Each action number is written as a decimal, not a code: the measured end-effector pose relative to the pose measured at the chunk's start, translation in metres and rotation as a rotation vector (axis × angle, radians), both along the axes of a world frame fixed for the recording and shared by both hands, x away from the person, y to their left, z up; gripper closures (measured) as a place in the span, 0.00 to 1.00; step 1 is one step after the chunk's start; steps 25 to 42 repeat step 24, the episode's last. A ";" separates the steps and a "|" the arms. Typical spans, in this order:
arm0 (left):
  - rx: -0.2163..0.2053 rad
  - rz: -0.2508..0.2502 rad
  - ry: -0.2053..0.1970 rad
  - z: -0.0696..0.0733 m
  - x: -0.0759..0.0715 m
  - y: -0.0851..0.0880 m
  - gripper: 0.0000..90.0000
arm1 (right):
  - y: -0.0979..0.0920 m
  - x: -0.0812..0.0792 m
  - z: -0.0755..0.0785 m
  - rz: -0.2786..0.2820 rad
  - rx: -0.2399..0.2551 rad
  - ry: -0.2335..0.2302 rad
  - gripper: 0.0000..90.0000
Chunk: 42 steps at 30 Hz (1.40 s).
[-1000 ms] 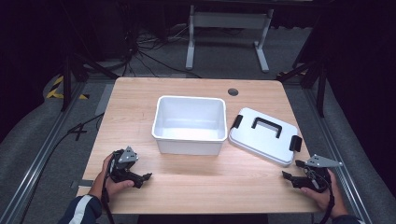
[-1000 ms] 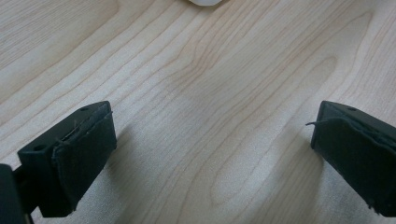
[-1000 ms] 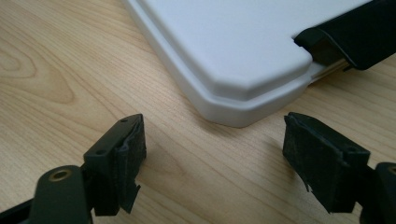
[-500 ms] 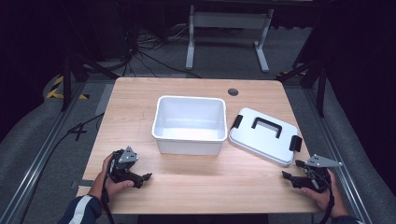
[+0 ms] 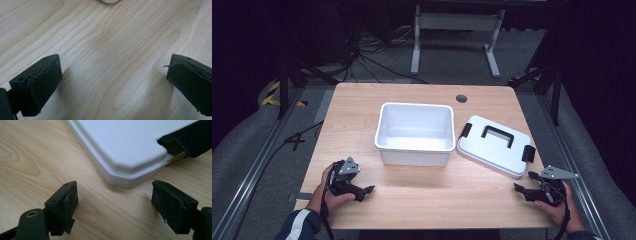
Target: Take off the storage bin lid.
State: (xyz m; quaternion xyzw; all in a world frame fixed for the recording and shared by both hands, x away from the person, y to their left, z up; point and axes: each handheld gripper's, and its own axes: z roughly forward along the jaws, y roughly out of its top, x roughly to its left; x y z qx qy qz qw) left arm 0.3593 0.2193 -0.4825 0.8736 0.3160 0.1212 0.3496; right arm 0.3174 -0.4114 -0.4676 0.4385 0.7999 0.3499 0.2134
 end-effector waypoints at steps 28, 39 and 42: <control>0.003 -0.001 0.006 0.001 0.000 0.000 0.01 | 0.000 0.000 0.000 0.001 -0.001 -0.001 0.24; 0.003 -0.001 0.006 0.001 0.000 0.000 0.01 | 0.000 0.000 0.000 0.001 -0.001 -0.001 0.24; 0.003 -0.001 0.006 0.001 0.000 0.000 0.01 | 0.000 0.000 0.000 0.001 -0.001 -0.001 0.24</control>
